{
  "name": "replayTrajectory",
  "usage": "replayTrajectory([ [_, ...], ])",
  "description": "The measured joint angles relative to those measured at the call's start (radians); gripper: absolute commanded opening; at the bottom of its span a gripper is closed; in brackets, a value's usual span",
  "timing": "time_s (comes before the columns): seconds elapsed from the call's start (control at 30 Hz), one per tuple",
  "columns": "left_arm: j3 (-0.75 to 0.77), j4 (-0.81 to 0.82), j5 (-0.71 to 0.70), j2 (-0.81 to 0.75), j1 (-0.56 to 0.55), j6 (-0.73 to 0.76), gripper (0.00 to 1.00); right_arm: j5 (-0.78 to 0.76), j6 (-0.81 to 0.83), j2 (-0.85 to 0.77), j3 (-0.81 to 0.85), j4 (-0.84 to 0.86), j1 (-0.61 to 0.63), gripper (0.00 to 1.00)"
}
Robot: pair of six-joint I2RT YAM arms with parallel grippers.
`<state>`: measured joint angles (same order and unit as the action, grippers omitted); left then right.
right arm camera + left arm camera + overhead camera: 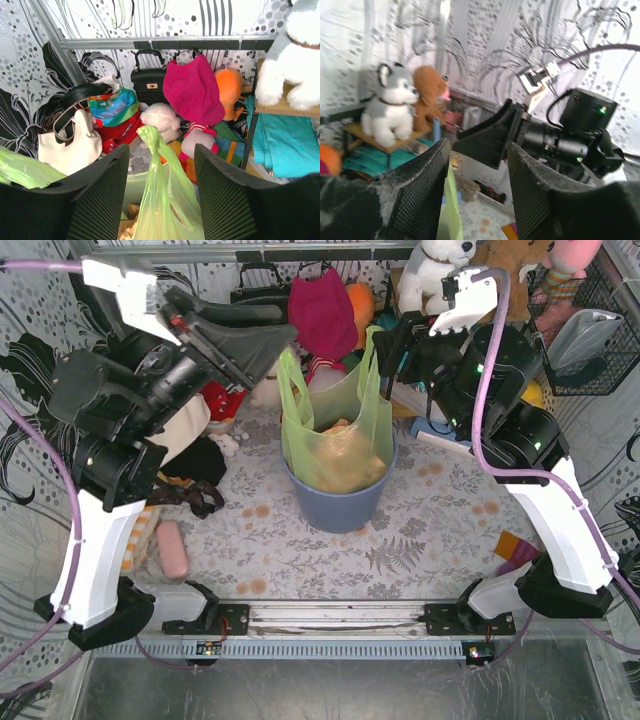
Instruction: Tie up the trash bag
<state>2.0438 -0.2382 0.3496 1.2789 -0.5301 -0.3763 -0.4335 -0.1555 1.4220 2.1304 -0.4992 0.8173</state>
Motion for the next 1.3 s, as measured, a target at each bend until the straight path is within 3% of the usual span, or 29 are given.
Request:
replayTrajectory([
  [0.23,-0.007,-0.006,0.258,0.081,-0.045,-0.134,0.61,-0.023,-0.013,-0.011,0.001,-0.052,0.000,0.58],
  [0.43,-0.122,-0.035,0.280,0.049,-0.141,-0.157,0.61,-0.035,-0.013,-0.017,0.005,-0.071,0.000,0.58],
  [0.73,-0.179,-0.127,-0.016,0.032,-0.475,-0.019,0.60,-0.034,-0.013,0.026,0.120,-0.116,0.000,0.59],
  [0.97,-0.500,0.063,-0.288,-0.058,-0.498,0.042,0.60,-0.027,-0.012,0.116,0.238,-0.138,0.000,0.57],
  [1.3,-0.657,0.365,-0.500,-0.018,-0.498,0.166,0.59,-0.017,-0.005,0.174,0.245,-0.157,-0.034,0.45],
])
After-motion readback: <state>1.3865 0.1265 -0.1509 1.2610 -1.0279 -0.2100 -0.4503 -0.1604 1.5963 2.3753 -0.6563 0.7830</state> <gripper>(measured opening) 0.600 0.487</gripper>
